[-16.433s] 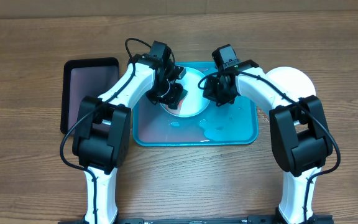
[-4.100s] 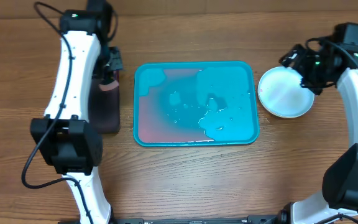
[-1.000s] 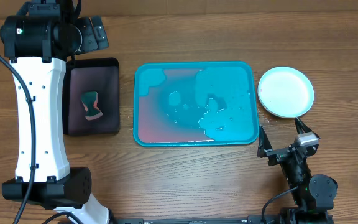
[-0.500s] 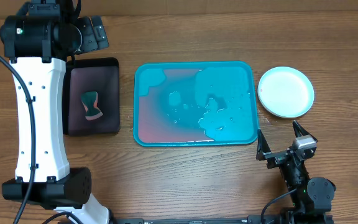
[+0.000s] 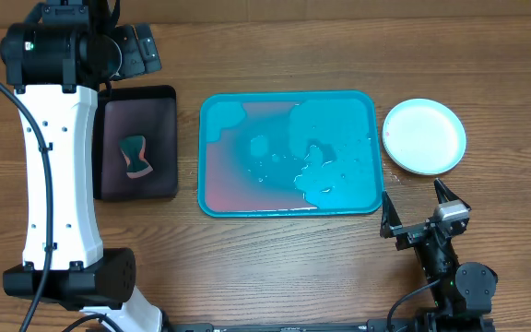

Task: Clean dirty plates on tray and stack at the side

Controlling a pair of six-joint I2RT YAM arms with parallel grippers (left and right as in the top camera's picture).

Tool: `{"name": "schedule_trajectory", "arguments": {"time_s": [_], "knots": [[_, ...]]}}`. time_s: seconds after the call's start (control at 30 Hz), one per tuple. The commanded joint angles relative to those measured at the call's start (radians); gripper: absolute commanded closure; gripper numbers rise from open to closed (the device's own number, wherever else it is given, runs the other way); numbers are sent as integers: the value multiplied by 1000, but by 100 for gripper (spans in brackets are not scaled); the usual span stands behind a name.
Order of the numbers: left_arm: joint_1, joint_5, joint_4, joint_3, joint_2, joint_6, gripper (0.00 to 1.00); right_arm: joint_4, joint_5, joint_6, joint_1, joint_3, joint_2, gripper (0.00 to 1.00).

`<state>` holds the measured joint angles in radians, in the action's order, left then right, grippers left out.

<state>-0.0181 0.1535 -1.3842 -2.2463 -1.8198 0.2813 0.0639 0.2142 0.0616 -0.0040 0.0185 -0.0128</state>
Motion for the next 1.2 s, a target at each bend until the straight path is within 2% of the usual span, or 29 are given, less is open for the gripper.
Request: {"name": "schedule_trajectory", "arguments": {"time_s": [0.0, 0.33, 0.43, 0.53, 0.67, 0.93, 1.17], "knots": [[2, -1, 1, 0, -5, -12, 0, -5, 15, 18, 10, -11, 10, 0], [2, 5, 0, 2, 50, -42, 0, -5, 15, 18, 10, -11, 10, 0], [-1, 0, 58, 39, 116, -53, 0, -5, 15, 18, 10, -11, 10, 0], [-2, -54, 183, 145, 214, -142, 0, -5, 15, 18, 10, -11, 10, 0], [-2, -120, 391, 380, 385, -227, 0, -5, 15, 18, 10, -11, 10, 0], [-2, -137, 804, 983, 781, -234, 0, -5, 15, 18, 10, -11, 10, 0], [-1, -150, 1092, 1485, 1117, -247, 0, -5, 15, 18, 10, -11, 10, 0]]}}
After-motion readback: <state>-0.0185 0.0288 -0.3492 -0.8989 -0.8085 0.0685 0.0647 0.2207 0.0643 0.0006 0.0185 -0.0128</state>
